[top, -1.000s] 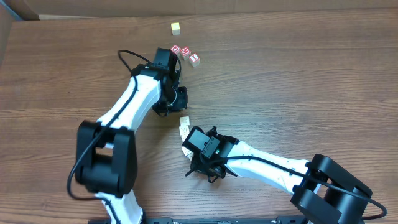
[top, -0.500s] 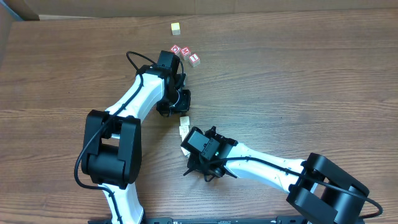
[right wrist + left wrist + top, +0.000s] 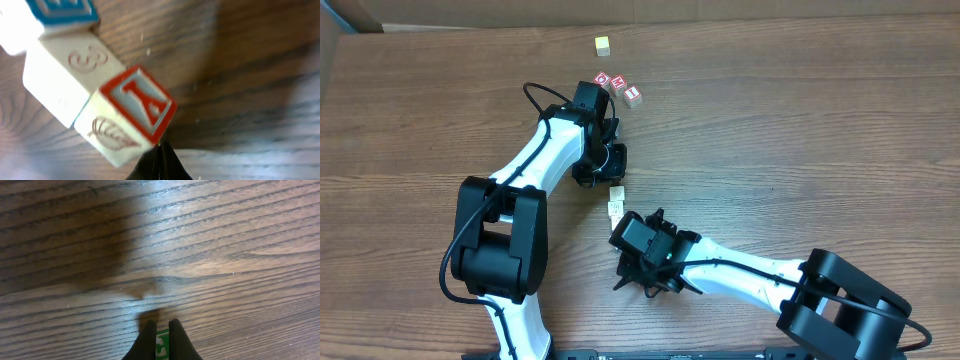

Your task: Flip 5 blocks

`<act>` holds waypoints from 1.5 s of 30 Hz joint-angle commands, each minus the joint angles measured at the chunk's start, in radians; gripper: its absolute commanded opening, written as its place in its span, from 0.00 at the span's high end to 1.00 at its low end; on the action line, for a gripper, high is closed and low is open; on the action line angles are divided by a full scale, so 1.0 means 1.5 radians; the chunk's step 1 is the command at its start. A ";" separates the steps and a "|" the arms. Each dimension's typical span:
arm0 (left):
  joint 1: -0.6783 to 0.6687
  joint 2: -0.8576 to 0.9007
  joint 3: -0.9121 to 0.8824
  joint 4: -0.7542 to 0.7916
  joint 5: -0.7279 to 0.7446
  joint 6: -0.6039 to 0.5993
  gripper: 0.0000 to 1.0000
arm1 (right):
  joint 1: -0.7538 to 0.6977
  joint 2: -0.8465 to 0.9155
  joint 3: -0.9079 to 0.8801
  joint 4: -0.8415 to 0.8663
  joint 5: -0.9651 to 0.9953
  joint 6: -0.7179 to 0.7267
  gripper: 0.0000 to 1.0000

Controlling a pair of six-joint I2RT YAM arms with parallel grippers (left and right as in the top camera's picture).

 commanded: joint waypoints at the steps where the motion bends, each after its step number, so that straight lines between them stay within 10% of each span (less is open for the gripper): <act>1: 0.013 -0.001 0.030 -0.001 0.007 -0.006 0.96 | 0.003 0.004 0.003 0.005 -0.039 -0.029 0.96; 16: 0.061 -0.078 0.035 -0.148 -0.035 -0.113 0.96 | -0.047 -0.049 0.173 -0.219 0.049 -0.292 0.96; 45: 0.054 -0.078 -0.167 -0.002 0.055 -0.128 0.96 | -0.111 -0.009 0.170 -0.199 0.144 -0.331 0.96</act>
